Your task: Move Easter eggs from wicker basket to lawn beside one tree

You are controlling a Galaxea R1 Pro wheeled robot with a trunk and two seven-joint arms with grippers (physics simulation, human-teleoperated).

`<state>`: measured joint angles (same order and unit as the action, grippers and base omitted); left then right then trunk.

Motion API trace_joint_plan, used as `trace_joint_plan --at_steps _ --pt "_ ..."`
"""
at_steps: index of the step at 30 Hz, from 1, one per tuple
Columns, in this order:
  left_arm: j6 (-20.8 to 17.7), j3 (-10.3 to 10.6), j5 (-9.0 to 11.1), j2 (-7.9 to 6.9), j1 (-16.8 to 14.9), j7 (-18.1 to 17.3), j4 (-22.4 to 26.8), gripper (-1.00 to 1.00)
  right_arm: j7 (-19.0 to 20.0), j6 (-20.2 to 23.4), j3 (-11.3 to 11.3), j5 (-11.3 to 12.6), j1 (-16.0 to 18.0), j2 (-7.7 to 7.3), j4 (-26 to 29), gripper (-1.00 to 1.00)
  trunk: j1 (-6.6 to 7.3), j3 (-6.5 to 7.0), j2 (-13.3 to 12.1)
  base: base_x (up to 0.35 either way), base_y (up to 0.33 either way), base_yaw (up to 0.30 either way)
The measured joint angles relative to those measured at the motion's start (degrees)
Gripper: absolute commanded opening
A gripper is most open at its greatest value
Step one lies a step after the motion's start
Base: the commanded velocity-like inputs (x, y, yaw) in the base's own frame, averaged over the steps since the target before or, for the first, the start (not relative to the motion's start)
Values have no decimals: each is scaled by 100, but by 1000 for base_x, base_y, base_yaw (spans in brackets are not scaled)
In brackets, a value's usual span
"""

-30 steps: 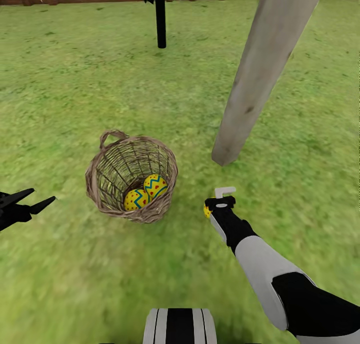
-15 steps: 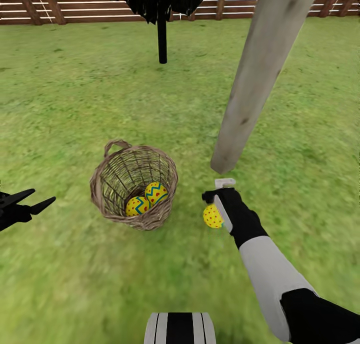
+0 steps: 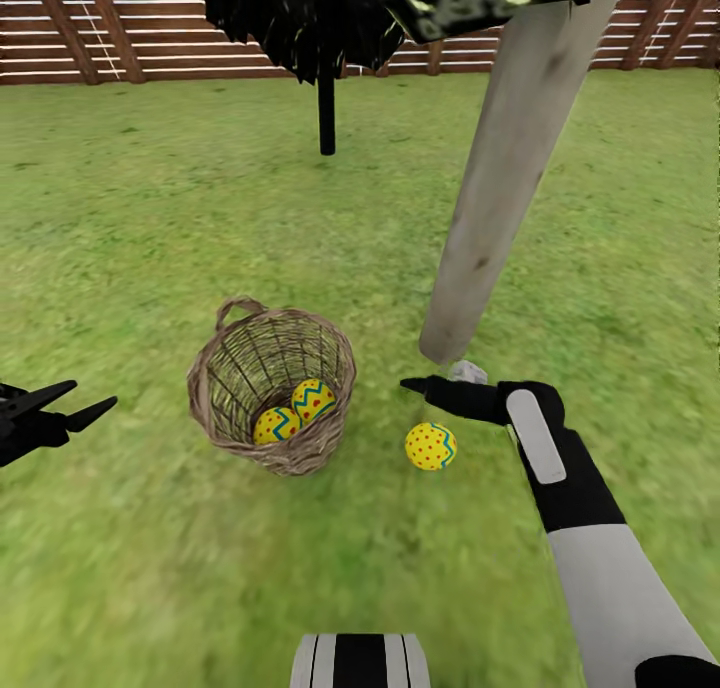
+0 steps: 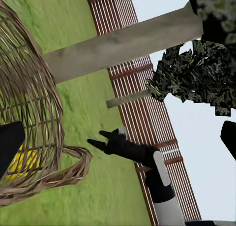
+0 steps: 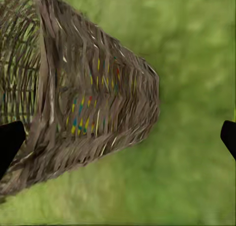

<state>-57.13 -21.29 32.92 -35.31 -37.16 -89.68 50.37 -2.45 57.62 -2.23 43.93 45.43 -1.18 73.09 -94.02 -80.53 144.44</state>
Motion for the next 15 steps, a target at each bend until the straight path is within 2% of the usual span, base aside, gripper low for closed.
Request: trace_joint_plan --at_steps 2,4,5,8,11,15 --pt "0 1 0 2 0 0 -1 100 4 -1 -4 472 -34 -99 31 100 5 44 -3 0 0 0" --pt "0 6 0 6 -1 0 -1 100 25 -1 -12 843 -55 -151 70 100 10 89 -5 0 0 0" --pt "0 8 0 6 -1 0 -1 100 60 -1 -13 953 -77 -162 114 100 13 111 -7 0 0 0" --pt "0 9 0 7 0 0 -1 100 235 0 -11 1129 -209 -194 329 100 21 177 -11 0 0 0" --pt "0 10 0 7 0 0 -1 100 731 -7 -7 1246 -406 -298 656 100 28 244 -15 0 0 0" --pt "0 10 0 7 -1 0 -1 100 1535 -5 -24 1266 -497 -319 755 100 39 330 -20 0 0 15"
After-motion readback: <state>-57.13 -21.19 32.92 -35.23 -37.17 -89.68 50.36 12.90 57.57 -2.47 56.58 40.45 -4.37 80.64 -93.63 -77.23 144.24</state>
